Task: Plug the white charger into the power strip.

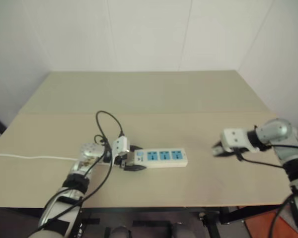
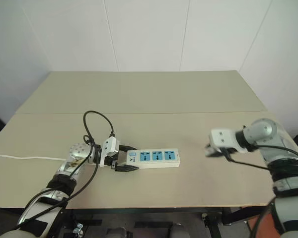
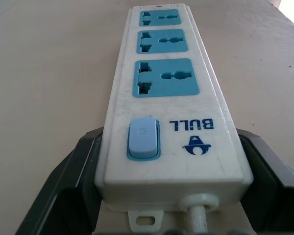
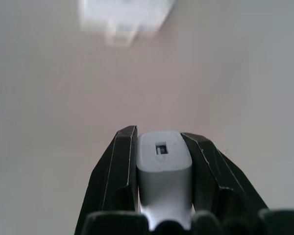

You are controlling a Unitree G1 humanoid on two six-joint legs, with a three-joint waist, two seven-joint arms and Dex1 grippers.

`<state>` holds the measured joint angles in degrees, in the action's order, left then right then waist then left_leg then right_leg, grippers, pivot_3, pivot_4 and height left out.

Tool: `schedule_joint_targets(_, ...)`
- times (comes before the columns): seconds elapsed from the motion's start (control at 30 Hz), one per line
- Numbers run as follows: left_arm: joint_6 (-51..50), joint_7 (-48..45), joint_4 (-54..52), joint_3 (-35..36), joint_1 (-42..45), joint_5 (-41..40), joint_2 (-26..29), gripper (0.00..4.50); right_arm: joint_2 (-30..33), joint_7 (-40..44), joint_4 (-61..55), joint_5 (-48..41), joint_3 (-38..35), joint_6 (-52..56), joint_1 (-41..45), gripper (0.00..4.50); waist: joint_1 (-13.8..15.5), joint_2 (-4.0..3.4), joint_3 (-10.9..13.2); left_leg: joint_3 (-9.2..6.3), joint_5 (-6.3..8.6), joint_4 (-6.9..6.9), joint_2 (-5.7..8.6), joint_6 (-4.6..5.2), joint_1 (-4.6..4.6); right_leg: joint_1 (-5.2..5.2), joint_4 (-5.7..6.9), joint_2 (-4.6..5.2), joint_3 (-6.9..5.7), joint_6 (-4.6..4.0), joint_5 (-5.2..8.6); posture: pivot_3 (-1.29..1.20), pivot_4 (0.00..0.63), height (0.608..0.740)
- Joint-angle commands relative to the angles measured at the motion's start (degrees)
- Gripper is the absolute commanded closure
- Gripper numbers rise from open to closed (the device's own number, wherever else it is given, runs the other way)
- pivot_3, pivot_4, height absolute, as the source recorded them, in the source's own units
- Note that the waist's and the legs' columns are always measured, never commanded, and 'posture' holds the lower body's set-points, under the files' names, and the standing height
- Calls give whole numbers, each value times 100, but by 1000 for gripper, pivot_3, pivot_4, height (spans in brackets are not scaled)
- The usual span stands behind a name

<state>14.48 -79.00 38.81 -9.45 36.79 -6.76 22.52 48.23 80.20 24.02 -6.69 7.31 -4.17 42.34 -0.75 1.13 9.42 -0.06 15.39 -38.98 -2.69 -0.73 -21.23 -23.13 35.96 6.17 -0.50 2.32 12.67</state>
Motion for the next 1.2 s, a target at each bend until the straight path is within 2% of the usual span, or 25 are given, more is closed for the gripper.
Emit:
schedule_joint_targets(0.03,-78,-90,175,-161,103,84,-76,1188,-441,-911,-1473,-1432,-896,2026,-89,3289,49,0,0,0,0,-1,0,0,-3,1,-3,0,-2,0,0,0,150,740)
schedule_joint_targets(0.13,-83,-140,352,-195,249,102,-92,1188,-1041,-1788,-2463,-2244,-1297,3177,-354,3289,123,0,0,-4,0,-2,0,1,-14,-1,-1,0,-10,0,0,0,150,740)
schedule_joint_targets(0.2,-69,-183,483,-213,358,120,-96,1188,-1536,-2303,-2923,-2571,-1424,3384,-603,3289,138,0,0,-5,1,-1,0,1,-16,-3,-3,0,-12,1,0,0,150,740)
schedule_joint_targets(0.3,-146,-317,644,-280,517,161,-76,1188,-2002,-2722,-3346,-2588,-1239,3441,-921,3289,136,0,0,-5,1,-2,1,1,-16,-6,-6,0,-11,1,0,0,150,740)
schedule_joint_targets(0.47,-57,-340,894,-321,678,249,-79,1188,-2562,-2680,-3257,-2677,-900,3306,-1164,3289,117,0,0,-5,1,-1,2,1,-16,-8,-4,0,-8,2,1,0,150,740)
schedule_joint_targets(0.73,-73,-350,779,-334,579,261,-65,1188,-3204,-2416,-2550,-1956,-257,1899,-1412,3289,105,0,0,-5,1,-2,2,1,-15,-8,-4,0,-8,3,1,0,150,740)
schedule_joint_targets(0.93,-114,-393,635,-320,506,241,15,1188,-3421,-2264,-1945,-1658,-57,1275,-1374,3289,75,0,0,-5,1,0,1,1,-15,-8,-5,0,-8,3,1,0,150,740)
schedule_joint_targets(1.2,-149,-448,471,-311,443,193,83,1188,-3392,-2007,-1569,-1580,-53,935,-1292,3289,9,0,0,-6,1,3,0,1,-14,-9,-4,-1,-9,4,2,0,150,740)
